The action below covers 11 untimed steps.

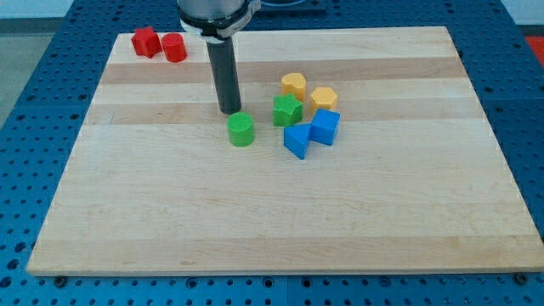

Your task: Push the green circle closely to the triangle

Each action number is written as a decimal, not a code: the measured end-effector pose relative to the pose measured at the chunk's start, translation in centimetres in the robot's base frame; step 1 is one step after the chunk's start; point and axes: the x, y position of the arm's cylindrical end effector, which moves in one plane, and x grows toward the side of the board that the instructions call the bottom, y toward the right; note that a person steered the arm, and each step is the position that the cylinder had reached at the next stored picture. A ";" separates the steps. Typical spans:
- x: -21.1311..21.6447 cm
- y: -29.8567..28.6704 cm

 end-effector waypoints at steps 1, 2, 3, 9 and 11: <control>-0.4 -0.3; 0.3 -1.3; 2.1 -1.3; 5.0 1.3; 5.0 1.5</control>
